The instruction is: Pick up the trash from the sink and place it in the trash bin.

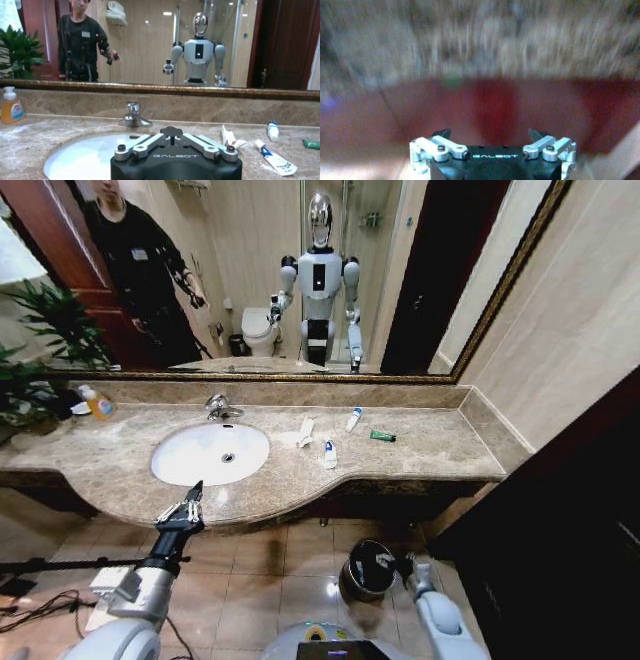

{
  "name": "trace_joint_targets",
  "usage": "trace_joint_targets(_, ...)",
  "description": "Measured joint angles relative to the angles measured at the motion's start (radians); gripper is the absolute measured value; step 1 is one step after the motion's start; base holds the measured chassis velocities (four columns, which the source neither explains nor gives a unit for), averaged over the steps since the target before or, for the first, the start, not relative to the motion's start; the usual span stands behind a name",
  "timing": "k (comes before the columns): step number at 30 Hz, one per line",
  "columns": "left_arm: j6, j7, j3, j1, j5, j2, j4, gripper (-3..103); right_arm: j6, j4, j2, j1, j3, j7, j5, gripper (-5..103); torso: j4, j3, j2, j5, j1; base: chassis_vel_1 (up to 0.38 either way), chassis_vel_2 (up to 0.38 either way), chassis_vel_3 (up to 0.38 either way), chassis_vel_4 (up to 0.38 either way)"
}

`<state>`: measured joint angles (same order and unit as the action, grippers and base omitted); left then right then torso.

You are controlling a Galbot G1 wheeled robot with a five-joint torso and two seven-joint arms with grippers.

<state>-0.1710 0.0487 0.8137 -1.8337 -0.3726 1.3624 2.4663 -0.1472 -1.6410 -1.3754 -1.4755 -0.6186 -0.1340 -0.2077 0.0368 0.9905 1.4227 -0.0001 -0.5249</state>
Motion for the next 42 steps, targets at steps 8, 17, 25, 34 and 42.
trace_joint_targets(8,0.000,0.000,0.000,0.000,0.000,0.000,0.000,0,-0.033,-0.340,0.042,-0.095,-0.018,0.101,-0.101,100,0.0000,0.000,0.000,-0.0002,0.000,0.000,0.000,0.000,0.000)
trace_joint_targets(17,0.000,0.000,0.000,0.000,0.000,0.000,0.000,0,-0.085,-0.489,0.044,-0.060,0.038,0.148,-0.112,100,0.0000,0.000,0.000,0.0000,0.000,0.000,0.000,0.000,0.000)
trace_joint_targets(25,0.000,0.000,0.000,0.000,0.000,0.000,0.000,0,-0.118,-0.483,0.049,0.028,0.130,0.169,-0.099,100,0.0000,0.000,0.000,0.0001,0.000,0.000,0.000,0.000,0.000)
trace_joint_targets(34,0.000,0.000,0.000,0.000,0.000,0.000,0.000,0,-0.148,-0.418,0.065,0.129,0.202,0.176,-0.100,100,0.0000,0.000,0.000,0.0000,0.000,0.000,0.000,0.000,0.000)
trace_joint_targets(42,0.000,0.000,0.000,0.000,0.000,0.000,0.000,0,-0.162,-0.352,0.069,0.227,0.267,0.180,-0.106,100,0.0000,0.000,0.000,-0.0001,0.000,0.000,0.000,0.000,0.000)
